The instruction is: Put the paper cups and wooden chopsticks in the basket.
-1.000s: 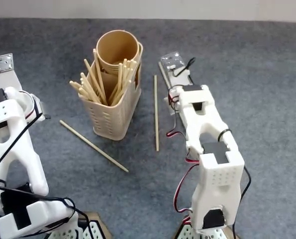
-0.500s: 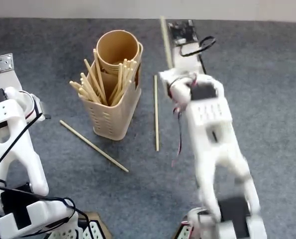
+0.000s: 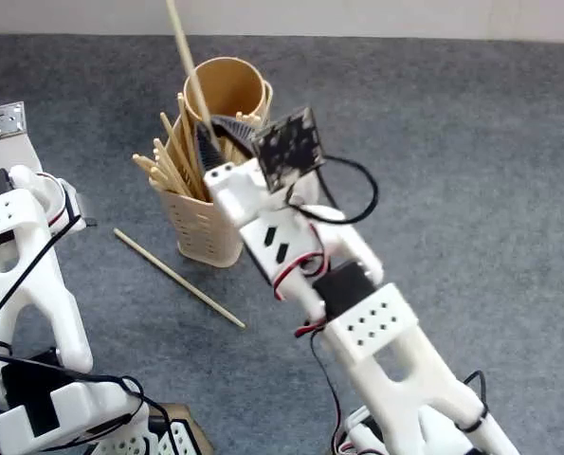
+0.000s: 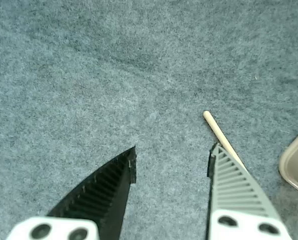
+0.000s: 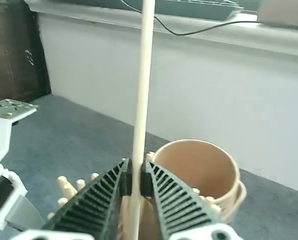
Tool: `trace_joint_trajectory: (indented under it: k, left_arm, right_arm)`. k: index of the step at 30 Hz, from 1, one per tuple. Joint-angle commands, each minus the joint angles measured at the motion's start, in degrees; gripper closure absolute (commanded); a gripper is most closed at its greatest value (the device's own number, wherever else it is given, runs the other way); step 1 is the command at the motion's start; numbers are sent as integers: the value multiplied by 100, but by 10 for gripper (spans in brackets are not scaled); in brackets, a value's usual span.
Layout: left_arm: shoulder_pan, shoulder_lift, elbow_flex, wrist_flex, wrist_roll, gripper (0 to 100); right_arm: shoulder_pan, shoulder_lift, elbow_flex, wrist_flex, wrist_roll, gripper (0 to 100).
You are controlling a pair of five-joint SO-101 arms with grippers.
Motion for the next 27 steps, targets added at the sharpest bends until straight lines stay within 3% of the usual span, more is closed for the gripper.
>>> trace_joint_trajectory:
  k: [1, 18, 24, 27]
  left_arm:
    - [75, -57, -22, -53, -44, 747]
    - [75, -57, 189, -290, -53, 747]
    - [101, -57, 189, -290, -53, 747]
    - [110, -57, 180, -290, -53, 747]
  right_arm:
    - [-154, 127, 145, -725, -88, 992]
    - [48, 1473, -558, -699, -62, 988]
    - [136, 505, -936, 1007, -44, 835]
    - [136, -207, -1218, 1956, 369, 777]
